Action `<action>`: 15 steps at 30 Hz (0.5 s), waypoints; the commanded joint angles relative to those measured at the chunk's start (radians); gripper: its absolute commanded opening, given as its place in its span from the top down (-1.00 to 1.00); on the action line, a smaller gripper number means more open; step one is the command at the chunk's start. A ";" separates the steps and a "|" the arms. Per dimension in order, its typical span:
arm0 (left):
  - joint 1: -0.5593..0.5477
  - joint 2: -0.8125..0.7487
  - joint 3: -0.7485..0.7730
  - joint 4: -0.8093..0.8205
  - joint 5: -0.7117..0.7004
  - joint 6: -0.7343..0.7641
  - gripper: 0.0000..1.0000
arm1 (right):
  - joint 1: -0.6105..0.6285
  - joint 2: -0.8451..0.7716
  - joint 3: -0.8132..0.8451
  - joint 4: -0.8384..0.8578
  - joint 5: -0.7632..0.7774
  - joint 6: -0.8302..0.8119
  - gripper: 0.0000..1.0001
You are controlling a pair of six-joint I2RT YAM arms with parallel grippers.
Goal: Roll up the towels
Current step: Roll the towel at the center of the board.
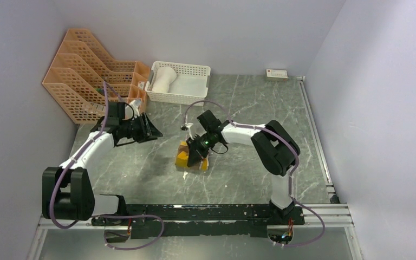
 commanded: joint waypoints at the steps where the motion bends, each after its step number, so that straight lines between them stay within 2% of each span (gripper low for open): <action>1: -0.028 -0.046 -0.073 -0.062 0.040 0.067 -0.01 | -0.077 0.083 0.038 -0.070 -0.356 0.122 1.00; 4: -0.065 -0.075 -0.105 -0.066 0.034 0.063 -0.02 | -0.112 0.190 0.108 -0.083 -0.483 0.178 1.00; 6: -0.088 -0.091 -0.125 -0.052 0.031 0.049 -0.02 | -0.120 0.247 0.185 -0.115 -0.489 0.174 1.00; 12: -0.169 -0.075 -0.147 0.003 0.023 0.002 -0.02 | -0.141 0.350 0.286 0.033 -0.534 0.342 1.00; 15: -0.199 -0.052 -0.141 0.023 0.011 -0.007 -0.01 | -0.163 0.394 0.324 -0.016 -0.524 0.332 1.00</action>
